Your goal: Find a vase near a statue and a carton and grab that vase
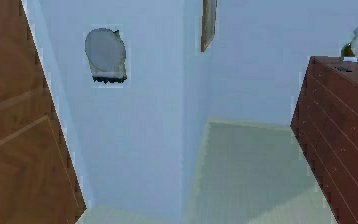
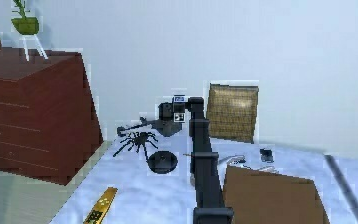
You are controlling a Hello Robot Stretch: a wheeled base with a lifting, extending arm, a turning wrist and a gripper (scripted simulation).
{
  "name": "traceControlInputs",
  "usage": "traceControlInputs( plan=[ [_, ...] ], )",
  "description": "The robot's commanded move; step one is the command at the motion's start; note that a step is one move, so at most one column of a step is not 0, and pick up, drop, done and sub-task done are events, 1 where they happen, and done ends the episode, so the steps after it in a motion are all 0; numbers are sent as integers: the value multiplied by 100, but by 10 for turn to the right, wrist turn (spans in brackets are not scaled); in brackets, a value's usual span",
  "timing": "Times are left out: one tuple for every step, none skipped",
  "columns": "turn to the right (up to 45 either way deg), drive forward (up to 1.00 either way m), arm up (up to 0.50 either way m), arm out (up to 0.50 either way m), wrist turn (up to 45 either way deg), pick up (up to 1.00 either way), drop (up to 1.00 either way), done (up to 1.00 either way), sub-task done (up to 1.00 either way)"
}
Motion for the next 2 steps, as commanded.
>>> traceControlInputs(
  plan=[
    [0,0,0,0,330,0,0,0,0],
    [0,0,-30,0,0,0,0,0,0]
  ],
)
